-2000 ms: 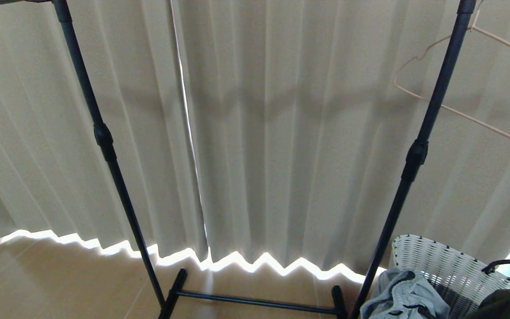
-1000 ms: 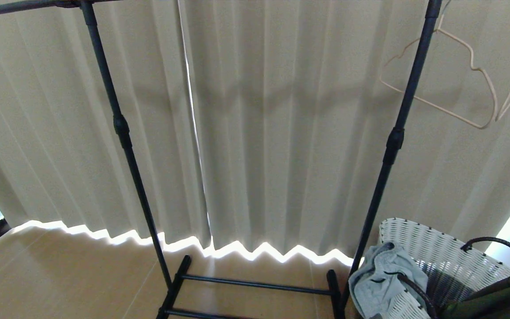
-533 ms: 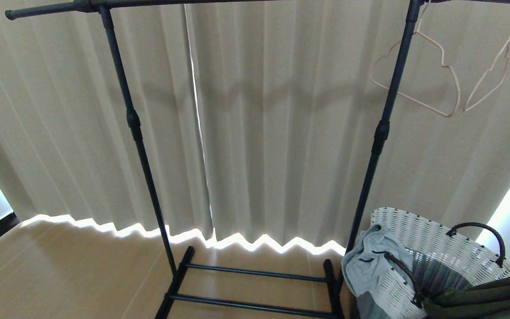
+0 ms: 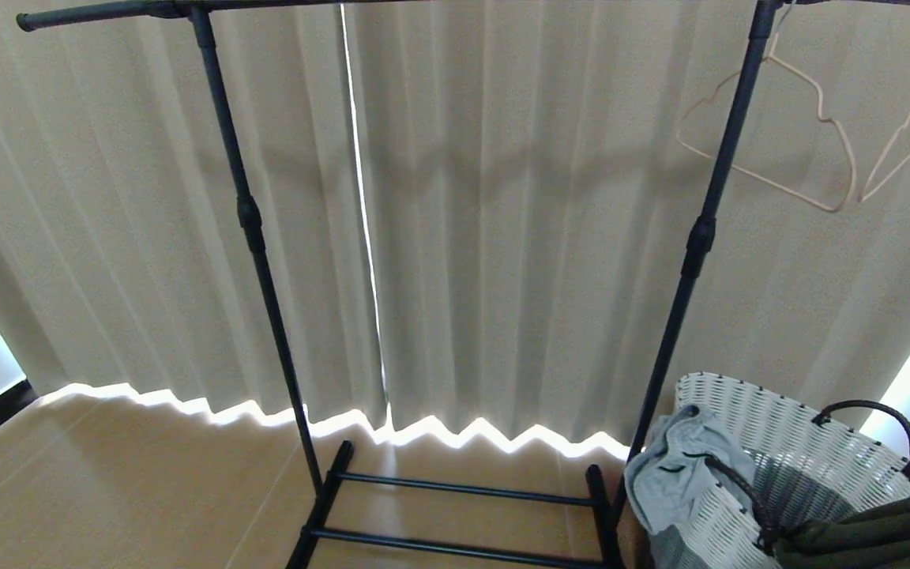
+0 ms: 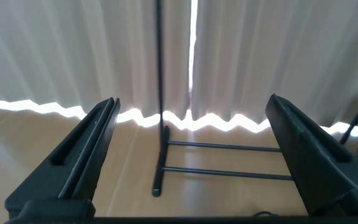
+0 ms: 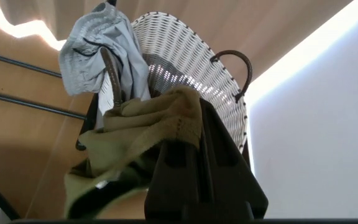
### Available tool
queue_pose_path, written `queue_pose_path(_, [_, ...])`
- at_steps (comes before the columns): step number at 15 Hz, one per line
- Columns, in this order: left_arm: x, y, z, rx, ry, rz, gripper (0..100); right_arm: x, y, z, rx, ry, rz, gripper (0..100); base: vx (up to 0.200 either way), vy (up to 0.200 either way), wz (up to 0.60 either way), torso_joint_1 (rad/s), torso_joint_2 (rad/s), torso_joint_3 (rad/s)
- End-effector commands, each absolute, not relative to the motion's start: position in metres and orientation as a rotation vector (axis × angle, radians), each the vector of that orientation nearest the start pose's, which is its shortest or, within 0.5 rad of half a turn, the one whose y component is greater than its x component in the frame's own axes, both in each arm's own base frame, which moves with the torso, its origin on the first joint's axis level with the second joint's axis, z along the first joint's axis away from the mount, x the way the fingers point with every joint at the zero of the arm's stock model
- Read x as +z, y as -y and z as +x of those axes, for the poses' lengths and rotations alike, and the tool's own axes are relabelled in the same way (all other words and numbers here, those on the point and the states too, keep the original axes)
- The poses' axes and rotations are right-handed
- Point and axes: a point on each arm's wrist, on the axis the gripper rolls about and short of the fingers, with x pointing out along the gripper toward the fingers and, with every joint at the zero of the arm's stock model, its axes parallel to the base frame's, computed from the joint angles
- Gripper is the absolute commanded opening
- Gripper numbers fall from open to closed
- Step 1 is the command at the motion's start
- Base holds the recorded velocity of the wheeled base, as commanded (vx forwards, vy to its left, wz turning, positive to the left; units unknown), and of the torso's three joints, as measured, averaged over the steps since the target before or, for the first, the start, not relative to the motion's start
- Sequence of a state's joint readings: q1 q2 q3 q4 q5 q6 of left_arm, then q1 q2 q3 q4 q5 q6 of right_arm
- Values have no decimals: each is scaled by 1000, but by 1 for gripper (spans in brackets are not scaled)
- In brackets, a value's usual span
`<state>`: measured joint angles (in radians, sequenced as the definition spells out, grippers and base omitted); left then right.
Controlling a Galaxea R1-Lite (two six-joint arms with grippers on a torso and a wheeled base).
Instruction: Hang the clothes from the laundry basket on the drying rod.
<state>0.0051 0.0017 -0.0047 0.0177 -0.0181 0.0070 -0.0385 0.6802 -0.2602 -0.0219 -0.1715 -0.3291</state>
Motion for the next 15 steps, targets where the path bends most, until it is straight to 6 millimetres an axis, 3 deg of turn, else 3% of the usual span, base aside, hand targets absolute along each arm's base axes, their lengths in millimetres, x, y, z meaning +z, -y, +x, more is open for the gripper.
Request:
queue_pose_path(1, [75, 1, -23, -12, -12, 8, 100, 144, 6, 51, -138, -440, -351, 0, 0, 200, 0, -2, 2, 12])
queue_pose_path(10, [75, 1, -23, -22, -15, 32, 100, 148, 4, 52, -77, -410, -338, 0, 0, 22, 0, 0, 0, 1])
queue_pose_path(12, [75, 1, -23, -33, -15, 109, 100, 154, 4, 54, -60, -394, -336, 0, 0, 0, 0, 0, 0, 0])
queue_pose_path(15, [75, 4, -23, -185, 1, 141, 100, 174, 2, 58, 0, -328, -326, 0, 0, 0, 0, 0, 0, 0])
